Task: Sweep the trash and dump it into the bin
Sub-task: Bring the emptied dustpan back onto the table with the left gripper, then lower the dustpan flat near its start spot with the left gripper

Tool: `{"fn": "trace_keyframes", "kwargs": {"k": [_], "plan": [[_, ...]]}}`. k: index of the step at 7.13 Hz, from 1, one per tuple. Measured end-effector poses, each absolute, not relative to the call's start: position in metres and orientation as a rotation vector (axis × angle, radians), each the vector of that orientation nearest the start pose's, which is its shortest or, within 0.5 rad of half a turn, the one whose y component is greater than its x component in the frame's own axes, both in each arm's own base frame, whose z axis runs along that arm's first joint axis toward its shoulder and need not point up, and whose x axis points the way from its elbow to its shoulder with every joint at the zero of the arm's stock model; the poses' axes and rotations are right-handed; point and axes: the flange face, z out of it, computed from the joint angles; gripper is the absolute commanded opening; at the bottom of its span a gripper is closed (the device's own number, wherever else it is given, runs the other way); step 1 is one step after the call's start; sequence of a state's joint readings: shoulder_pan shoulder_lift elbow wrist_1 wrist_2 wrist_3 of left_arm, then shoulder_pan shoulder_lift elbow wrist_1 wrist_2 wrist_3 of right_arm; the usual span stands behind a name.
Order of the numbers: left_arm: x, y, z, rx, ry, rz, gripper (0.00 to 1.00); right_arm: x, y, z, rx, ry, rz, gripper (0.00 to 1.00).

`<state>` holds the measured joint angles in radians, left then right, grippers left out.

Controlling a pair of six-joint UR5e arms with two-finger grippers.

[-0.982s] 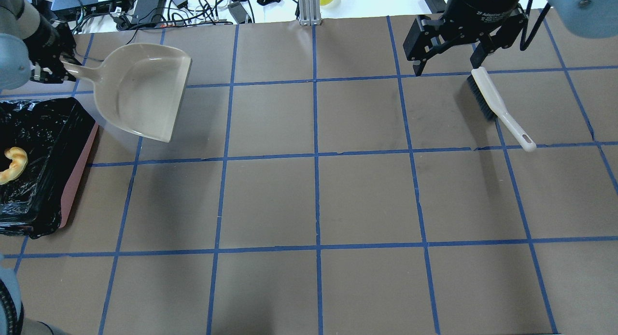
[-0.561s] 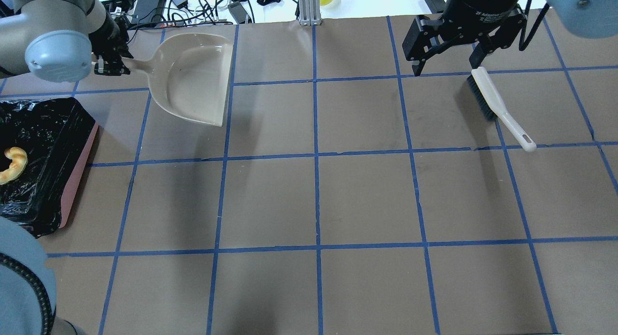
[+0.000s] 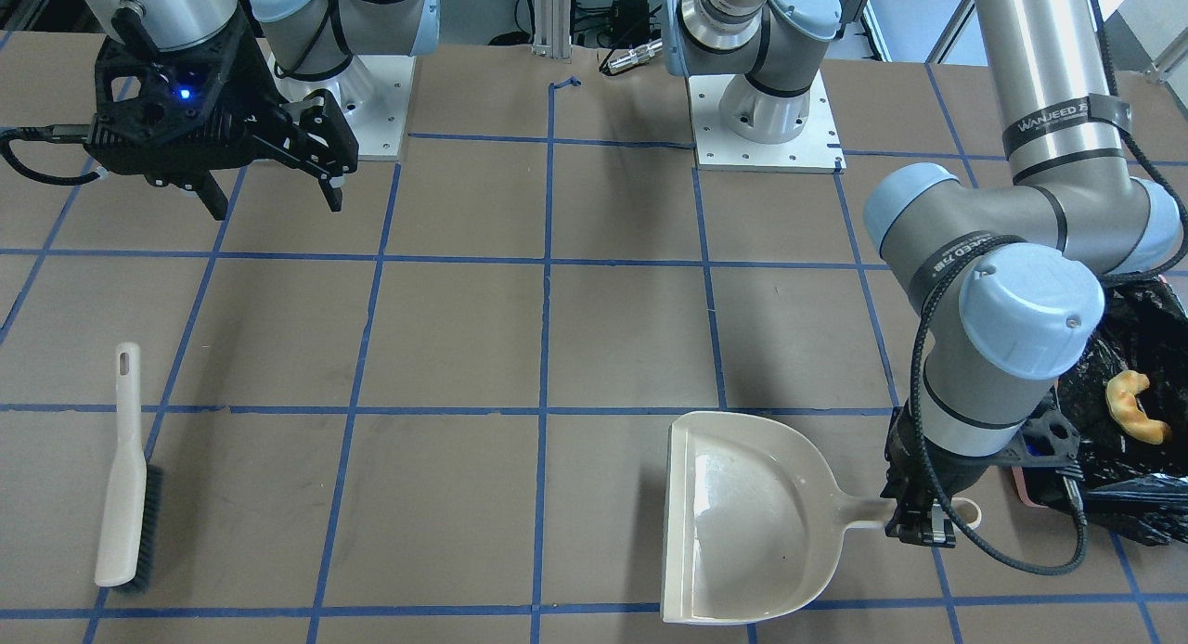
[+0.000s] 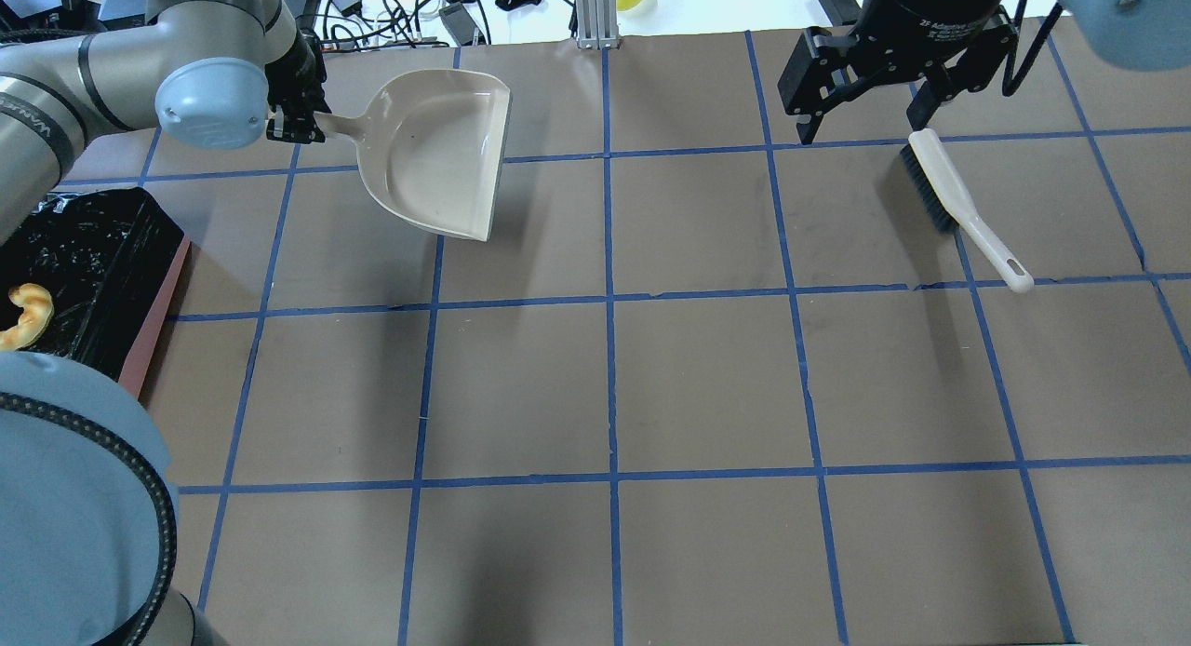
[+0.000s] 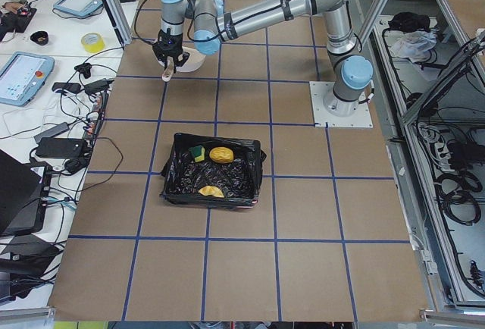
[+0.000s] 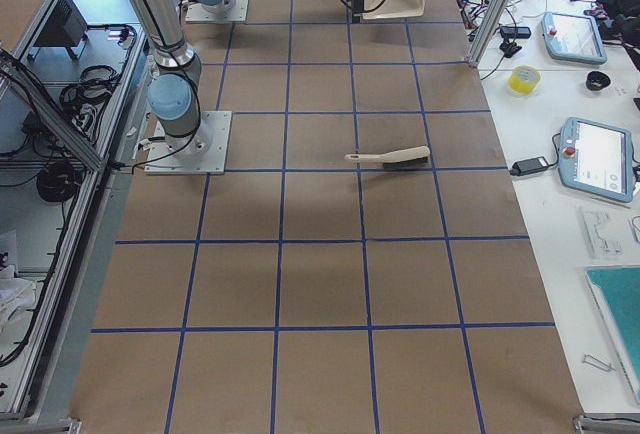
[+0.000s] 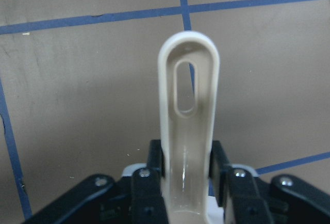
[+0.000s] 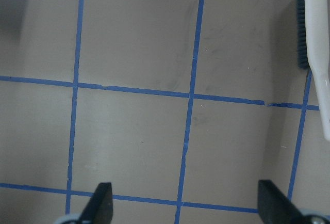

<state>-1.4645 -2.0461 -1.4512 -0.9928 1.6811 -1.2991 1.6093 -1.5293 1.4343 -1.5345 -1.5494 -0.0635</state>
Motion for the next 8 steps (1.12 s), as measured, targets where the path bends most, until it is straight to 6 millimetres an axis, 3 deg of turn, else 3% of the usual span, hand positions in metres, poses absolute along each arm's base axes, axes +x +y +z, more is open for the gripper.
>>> {"fn": "trace_keyframes", "kwargs": {"k": [3,4,6,8], "plan": [[-0.045,-0.693,0.308,-1.790,2.546,-0.333,0.00,0.155,-0.508,0.530,-0.159,3.113,-0.089,1.00],[-0.033,-0.694,0.298,-1.745,2.565,-0.306,0.00,0.155,-0.508,0.530,-0.159,3.113,-0.089,1.00],[-0.002,-0.701,0.278,-1.788,2.557,-0.241,0.00,0.154,-0.508,0.530,-0.159,3.116,-0.089,1.00],[0.006,-0.706,0.256,-1.838,2.533,-0.192,0.00,0.154,-0.508,0.529,-0.159,3.117,-0.087,1.00]]}}
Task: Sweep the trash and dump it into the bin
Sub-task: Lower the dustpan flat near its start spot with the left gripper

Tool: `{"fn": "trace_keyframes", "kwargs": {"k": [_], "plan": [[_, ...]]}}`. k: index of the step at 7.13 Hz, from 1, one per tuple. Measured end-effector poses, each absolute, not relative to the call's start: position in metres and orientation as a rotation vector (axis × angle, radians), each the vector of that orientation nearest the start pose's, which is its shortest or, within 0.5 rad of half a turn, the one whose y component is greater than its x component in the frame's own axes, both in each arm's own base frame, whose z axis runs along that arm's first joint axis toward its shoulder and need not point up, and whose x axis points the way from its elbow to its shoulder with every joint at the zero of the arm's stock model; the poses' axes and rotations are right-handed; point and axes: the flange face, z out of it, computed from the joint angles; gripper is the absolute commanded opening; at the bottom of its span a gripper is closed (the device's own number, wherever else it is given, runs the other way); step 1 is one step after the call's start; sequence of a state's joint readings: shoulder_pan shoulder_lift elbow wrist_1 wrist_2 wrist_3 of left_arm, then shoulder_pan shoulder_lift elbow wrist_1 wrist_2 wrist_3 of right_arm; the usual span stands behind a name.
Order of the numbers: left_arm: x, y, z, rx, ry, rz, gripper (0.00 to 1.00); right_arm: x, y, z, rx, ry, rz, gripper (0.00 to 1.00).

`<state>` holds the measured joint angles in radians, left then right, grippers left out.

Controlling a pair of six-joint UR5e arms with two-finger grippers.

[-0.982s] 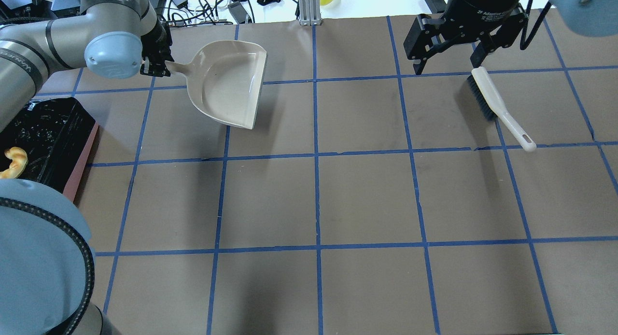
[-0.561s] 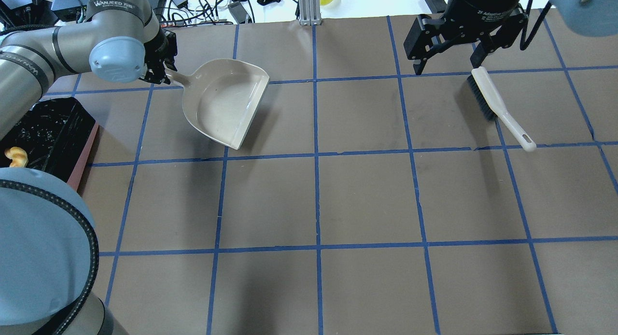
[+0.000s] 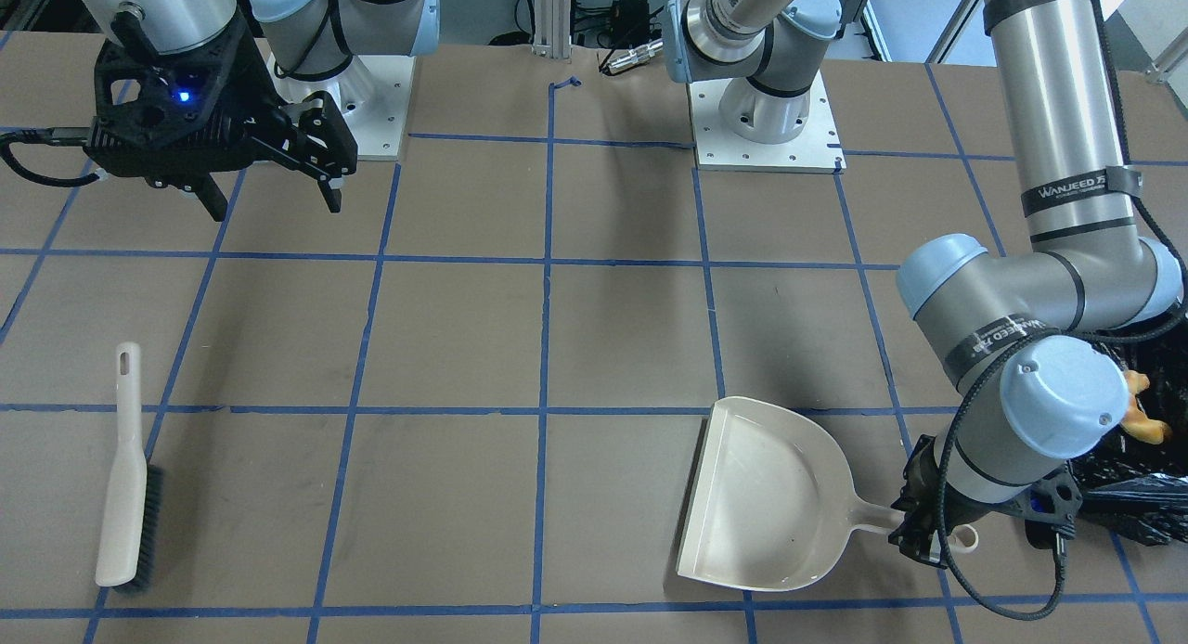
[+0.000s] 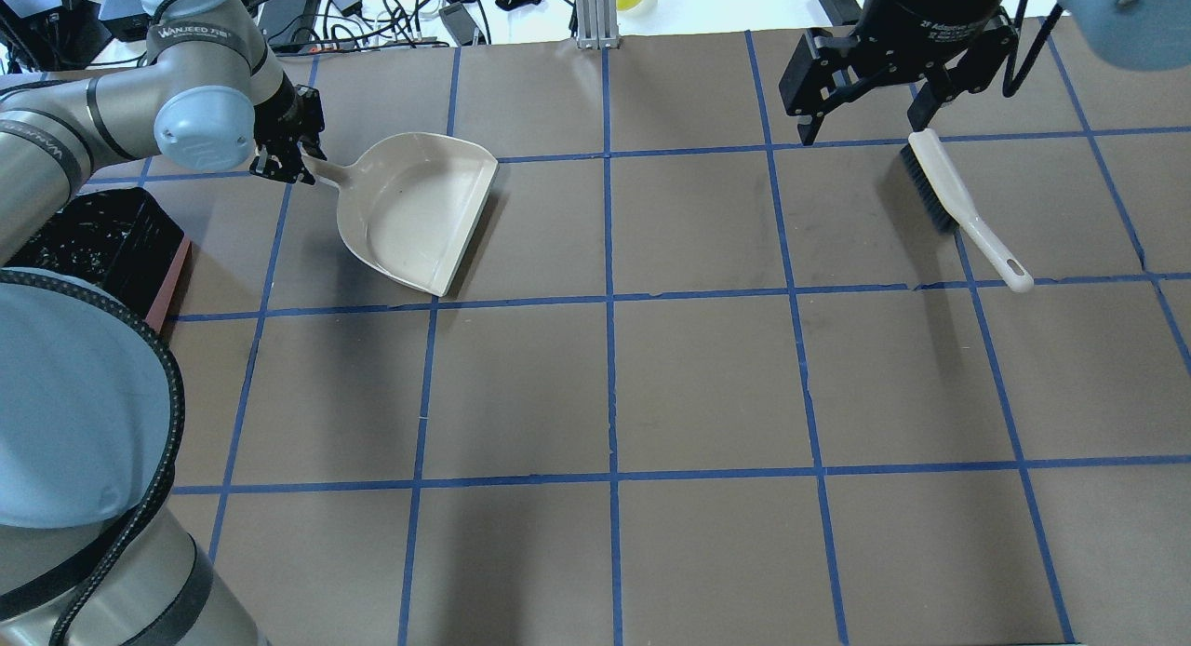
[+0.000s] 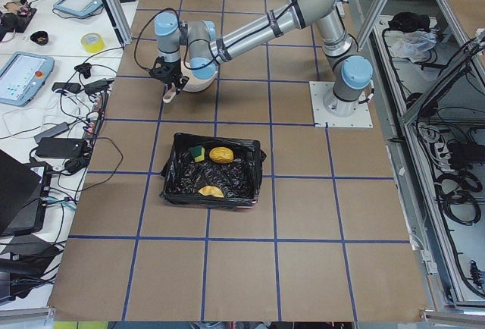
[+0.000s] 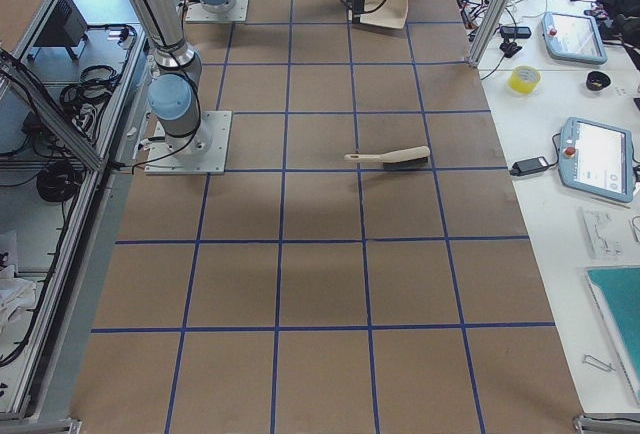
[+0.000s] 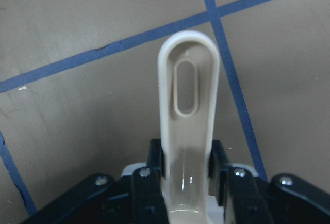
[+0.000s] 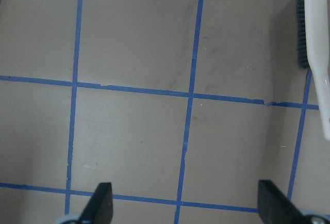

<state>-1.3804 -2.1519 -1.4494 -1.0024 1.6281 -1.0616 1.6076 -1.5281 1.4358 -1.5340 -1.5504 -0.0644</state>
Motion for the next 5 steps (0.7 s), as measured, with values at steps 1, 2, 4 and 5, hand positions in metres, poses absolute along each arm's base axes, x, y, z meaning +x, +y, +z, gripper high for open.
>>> {"fn": "trace_keyframes", "kwargs": {"k": [1,2,4,5], "plan": [[0.007,-0.709,0.252,-1.845,2.530,-0.190,0.00,0.154,-0.509,0.529,-0.158,3.117,-0.087,1.00],[0.008,-0.713,0.251,-1.852,2.528,-0.196,0.00,0.154,-0.509,0.529,-0.157,3.118,-0.087,1.00],[0.009,-0.719,0.249,-1.863,2.520,-0.202,0.00,0.153,-0.509,0.529,-0.157,3.118,-0.087,1.00],[0.010,-0.720,0.247,-1.882,2.507,-0.200,0.00,0.153,-0.509,0.529,-0.157,3.118,-0.087,1.00]]}}
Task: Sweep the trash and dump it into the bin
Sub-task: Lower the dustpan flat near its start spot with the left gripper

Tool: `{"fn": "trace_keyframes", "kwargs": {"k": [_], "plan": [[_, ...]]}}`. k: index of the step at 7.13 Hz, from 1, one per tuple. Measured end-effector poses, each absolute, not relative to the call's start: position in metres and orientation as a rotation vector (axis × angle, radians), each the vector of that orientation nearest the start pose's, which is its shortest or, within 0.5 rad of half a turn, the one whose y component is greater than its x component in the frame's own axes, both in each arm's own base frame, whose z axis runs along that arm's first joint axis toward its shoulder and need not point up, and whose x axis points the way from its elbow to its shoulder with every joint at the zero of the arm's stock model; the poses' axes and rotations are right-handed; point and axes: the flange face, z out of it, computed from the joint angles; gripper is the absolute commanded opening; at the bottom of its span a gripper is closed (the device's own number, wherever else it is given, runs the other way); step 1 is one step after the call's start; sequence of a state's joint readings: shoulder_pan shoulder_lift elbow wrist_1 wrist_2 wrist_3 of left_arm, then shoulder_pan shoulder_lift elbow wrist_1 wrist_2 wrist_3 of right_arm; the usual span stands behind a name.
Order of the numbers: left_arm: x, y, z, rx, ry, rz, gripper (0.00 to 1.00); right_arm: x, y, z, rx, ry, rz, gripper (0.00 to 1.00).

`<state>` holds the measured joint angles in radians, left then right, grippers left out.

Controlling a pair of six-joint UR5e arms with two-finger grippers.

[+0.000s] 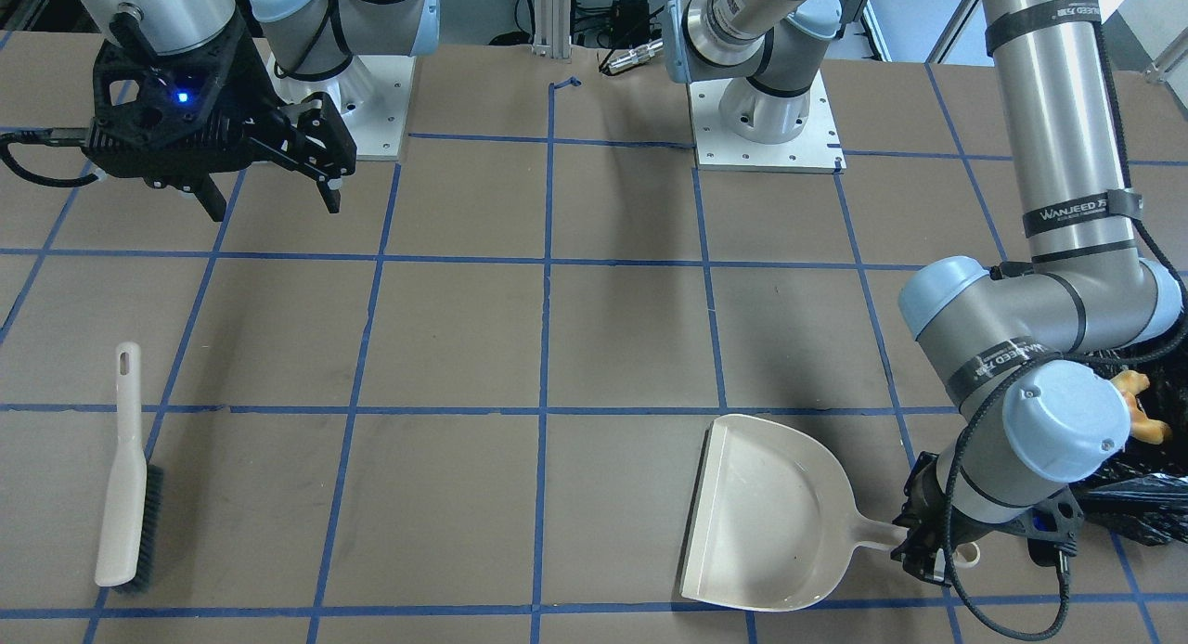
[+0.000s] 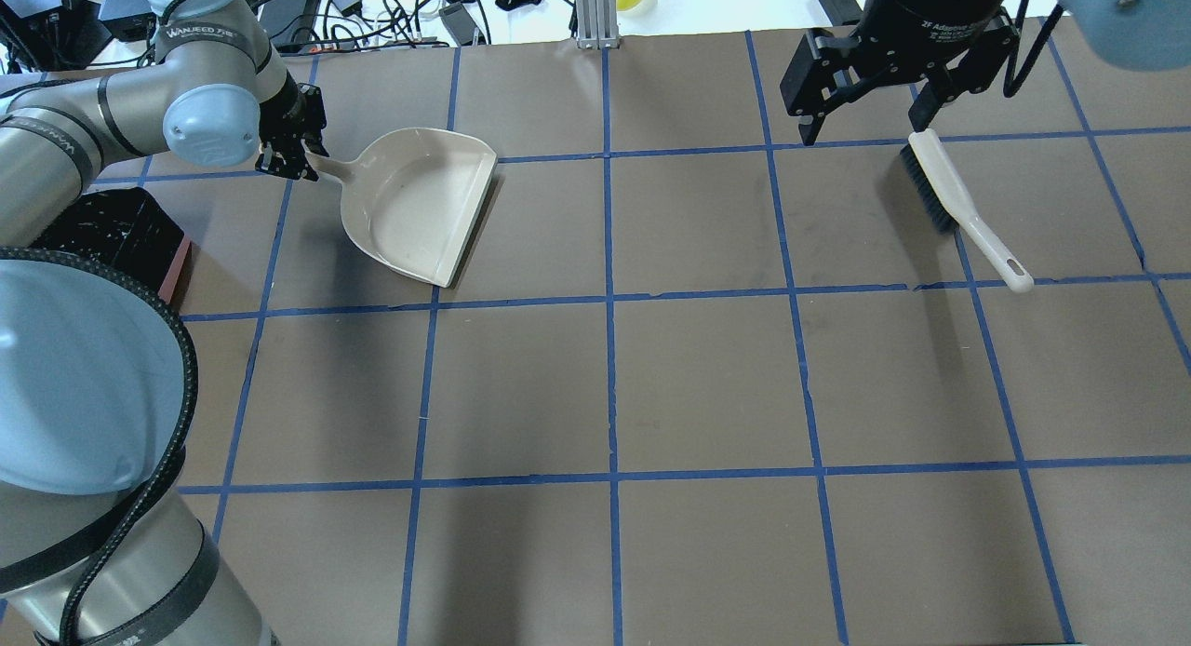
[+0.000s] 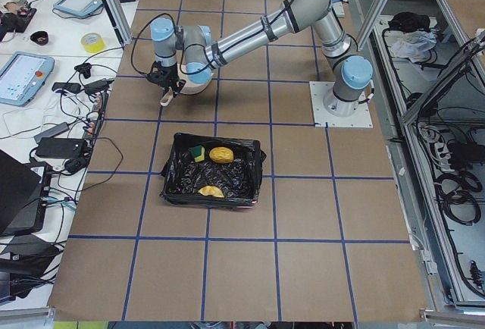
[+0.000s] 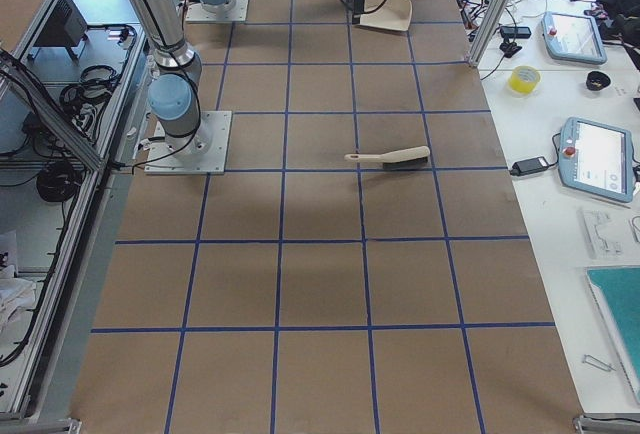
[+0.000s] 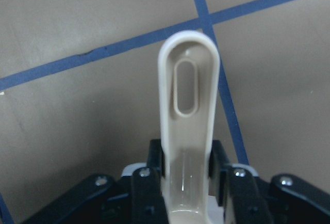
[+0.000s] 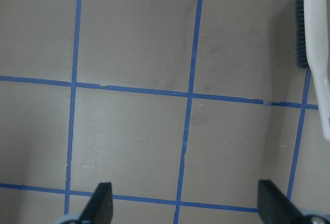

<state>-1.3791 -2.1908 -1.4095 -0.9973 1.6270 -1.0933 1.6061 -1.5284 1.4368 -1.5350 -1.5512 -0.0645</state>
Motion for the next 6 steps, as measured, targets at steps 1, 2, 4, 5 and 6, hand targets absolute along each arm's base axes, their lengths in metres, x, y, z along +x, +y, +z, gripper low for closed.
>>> {"fn": "trace_keyframes", "kwargs": {"k": [1,2,4,5,6], "plan": [[0.0099,-0.7213,0.2443,-1.912,2.485,-0.195,0.00,0.1533,-0.5086,0.5291,-0.156,3.117,-0.088,1.00],[0.0100,-0.7218,0.2414,-1.946,2.459,-0.190,0.00,0.1533,-0.5086,0.5289,-0.156,3.118,-0.087,1.00],[0.0101,-0.7223,0.2383,-1.997,2.419,-0.184,0.00,0.1533,-0.5086,0.5289,-0.156,3.118,-0.087,1.00],[0.0102,-0.7223,0.2382,-2.001,2.414,-0.184,0.00,0.1533,-0.5086,0.5289,-0.156,3.117,-0.087,1.00],[0.0102,-0.7223,0.2380,-2.003,2.412,-0.184,0.00,0.1534,-0.5087,0.5288,-0.156,3.116,-0.087,1.00]]}}
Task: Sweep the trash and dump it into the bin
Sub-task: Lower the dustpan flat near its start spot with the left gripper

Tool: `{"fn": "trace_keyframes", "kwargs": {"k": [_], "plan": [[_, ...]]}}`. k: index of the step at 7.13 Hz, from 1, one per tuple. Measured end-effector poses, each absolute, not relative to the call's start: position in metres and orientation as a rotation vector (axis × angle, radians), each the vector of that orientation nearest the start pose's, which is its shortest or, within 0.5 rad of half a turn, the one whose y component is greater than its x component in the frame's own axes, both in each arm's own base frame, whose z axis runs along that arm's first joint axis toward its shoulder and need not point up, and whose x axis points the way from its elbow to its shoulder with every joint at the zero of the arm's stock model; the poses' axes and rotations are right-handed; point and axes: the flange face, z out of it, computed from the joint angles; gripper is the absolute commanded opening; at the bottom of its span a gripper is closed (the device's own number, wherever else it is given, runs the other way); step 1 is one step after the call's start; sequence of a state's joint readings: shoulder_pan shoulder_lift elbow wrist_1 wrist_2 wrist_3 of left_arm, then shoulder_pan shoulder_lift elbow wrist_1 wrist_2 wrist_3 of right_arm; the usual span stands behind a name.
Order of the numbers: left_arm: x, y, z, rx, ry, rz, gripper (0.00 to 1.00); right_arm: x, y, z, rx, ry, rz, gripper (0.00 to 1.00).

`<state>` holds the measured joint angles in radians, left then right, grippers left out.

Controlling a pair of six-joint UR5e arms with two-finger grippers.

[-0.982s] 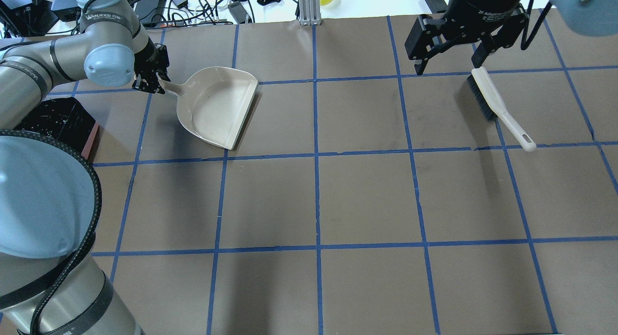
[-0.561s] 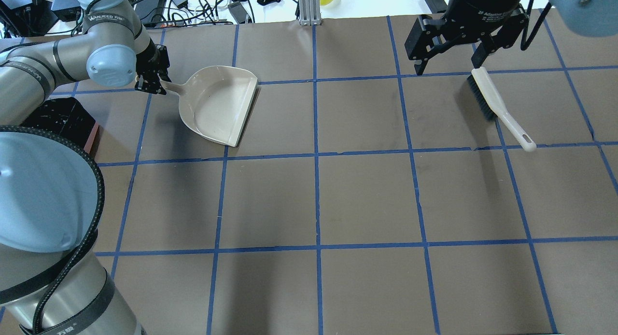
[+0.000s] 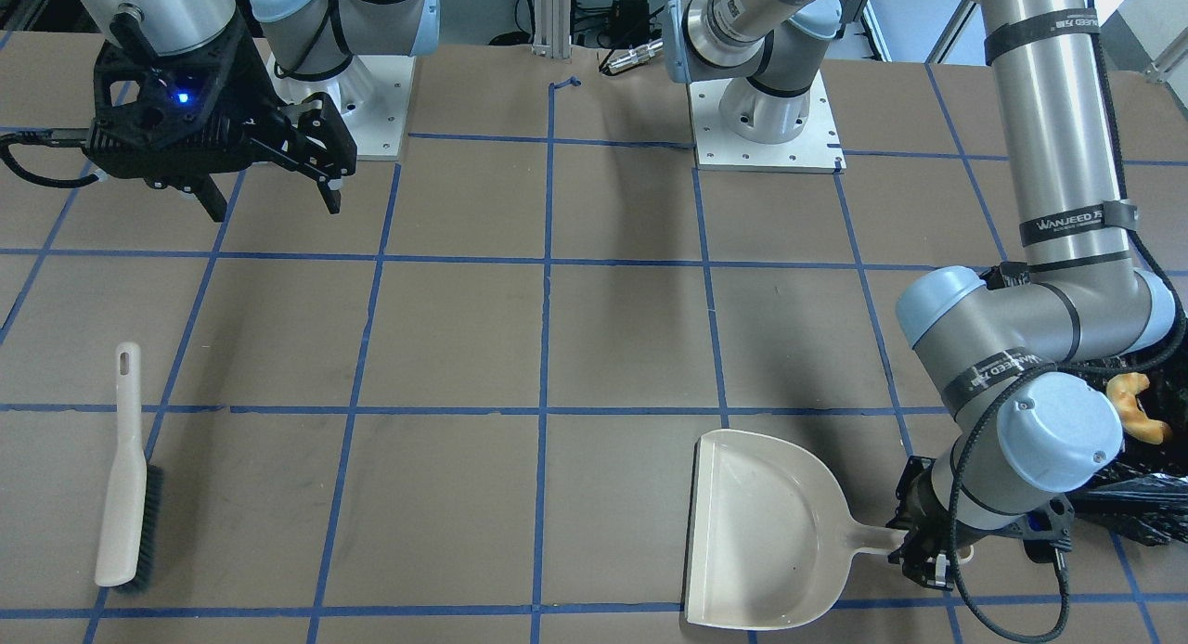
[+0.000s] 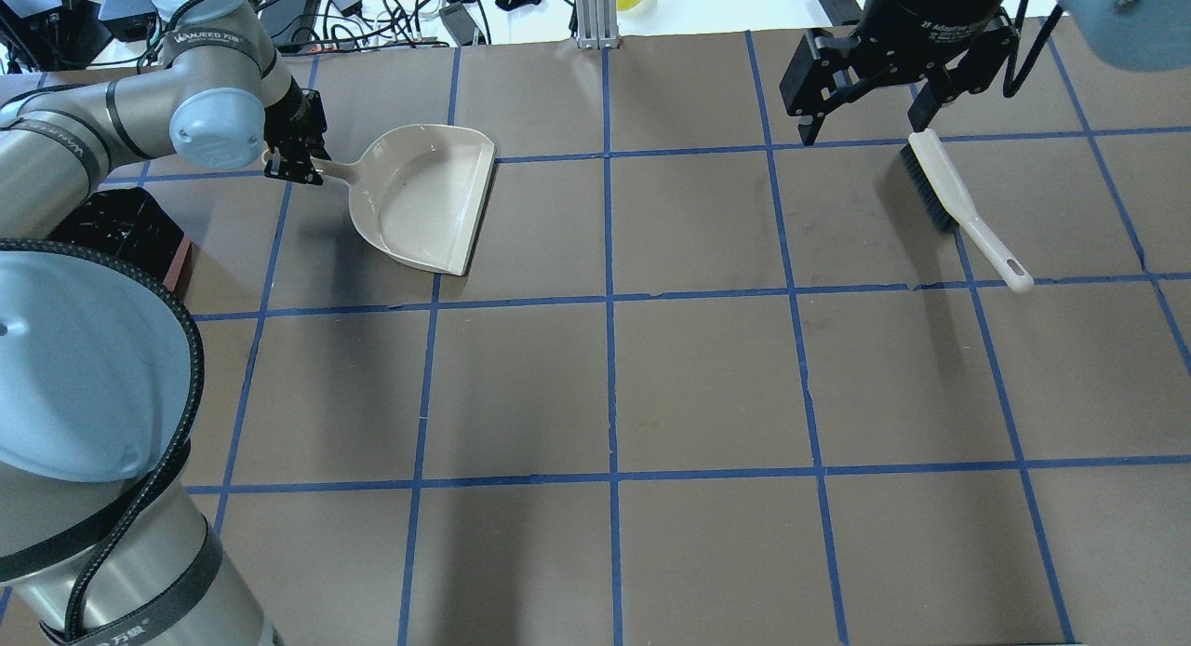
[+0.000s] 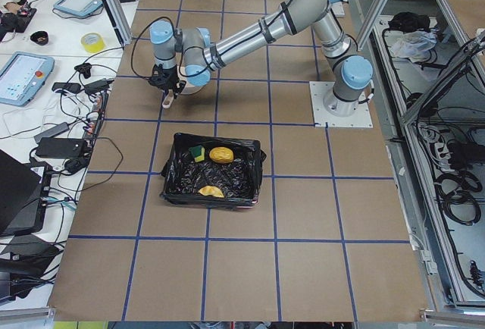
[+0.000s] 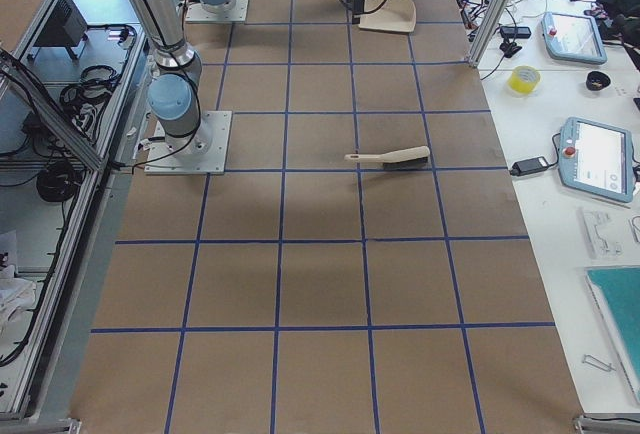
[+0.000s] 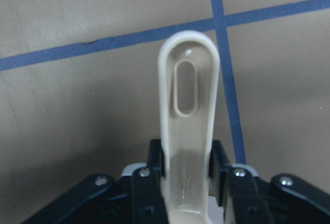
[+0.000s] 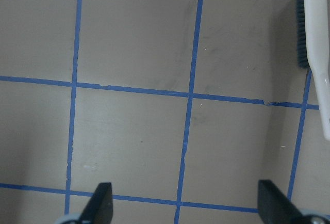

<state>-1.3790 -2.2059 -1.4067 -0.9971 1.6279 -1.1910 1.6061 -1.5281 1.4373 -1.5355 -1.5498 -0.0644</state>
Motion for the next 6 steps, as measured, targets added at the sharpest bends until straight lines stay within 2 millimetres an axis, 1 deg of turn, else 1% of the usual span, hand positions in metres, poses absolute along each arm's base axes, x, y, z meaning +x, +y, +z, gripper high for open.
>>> {"fn": "trace_keyframes", "kwargs": {"k": [1,2,3,5,6], "plan": [[0.010,-0.722,0.239,-2.006,2.408,-0.186,0.00,0.154,-0.509,0.529,-0.157,3.114,-0.087,1.00],[0.010,-0.719,0.241,-2.012,2.402,-0.187,0.11,0.154,-0.509,0.529,-0.157,3.114,-0.087,1.00],[0.010,-0.717,0.243,-2.023,2.394,-0.189,0.17,0.154,-0.509,0.529,-0.157,3.114,-0.087,1.00],[0.008,-0.710,0.241,-2.029,2.378,-0.177,0.21,0.154,-0.508,0.529,-0.157,3.113,-0.088,1.00],[0.007,-0.706,0.241,-2.029,2.376,-0.170,0.30,0.154,-0.508,0.529,-0.158,3.112,-0.089,1.00]]}}
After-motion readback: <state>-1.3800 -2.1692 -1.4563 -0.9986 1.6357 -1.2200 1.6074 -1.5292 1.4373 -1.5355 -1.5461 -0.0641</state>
